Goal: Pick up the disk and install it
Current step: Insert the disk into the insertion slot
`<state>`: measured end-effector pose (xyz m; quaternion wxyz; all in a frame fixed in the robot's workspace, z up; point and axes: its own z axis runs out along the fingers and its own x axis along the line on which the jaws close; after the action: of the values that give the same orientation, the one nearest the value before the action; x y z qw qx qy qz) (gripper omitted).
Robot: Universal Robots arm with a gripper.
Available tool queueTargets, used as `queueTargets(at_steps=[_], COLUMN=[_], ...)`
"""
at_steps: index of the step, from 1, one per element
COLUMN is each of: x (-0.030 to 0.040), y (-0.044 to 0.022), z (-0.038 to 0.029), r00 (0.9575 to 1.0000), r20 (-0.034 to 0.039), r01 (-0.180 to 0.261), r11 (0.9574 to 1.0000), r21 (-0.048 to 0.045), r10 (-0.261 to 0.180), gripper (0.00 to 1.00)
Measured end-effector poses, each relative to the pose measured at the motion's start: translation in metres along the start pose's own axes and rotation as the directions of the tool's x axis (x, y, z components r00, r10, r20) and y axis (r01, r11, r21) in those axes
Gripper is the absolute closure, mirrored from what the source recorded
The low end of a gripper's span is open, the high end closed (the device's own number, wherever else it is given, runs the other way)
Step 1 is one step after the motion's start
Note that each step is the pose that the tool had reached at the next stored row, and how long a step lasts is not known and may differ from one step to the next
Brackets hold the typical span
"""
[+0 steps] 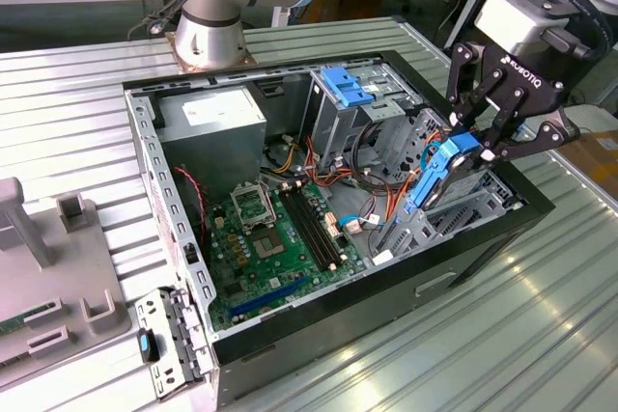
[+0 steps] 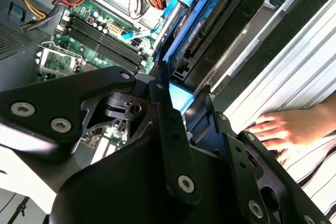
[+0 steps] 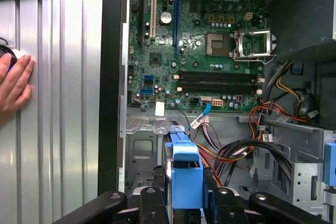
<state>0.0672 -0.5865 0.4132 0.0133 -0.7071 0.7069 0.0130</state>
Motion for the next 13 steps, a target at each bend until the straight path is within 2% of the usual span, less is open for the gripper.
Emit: queueTargets(at_steps=[5,7,8,13], x=[0.0,0.0,0.0,0.0], y=[0.0,0.0,0.0,0.0], z=[0.0003,0.0003,0.0003,0.0004], r00=[1.0,1.0,1.0,1.0], r20=[0.0001,0.0,0.0,0.0], r01=[0.0,0.0,0.0,0.0], r11=[1.0,1.0,1.0,1.0], r21=[0.0,0.0,0.0,0.0], r10=[0.0,0.0,0.0,0.0], gripper=[0.64,0.62,0.56,0.56])
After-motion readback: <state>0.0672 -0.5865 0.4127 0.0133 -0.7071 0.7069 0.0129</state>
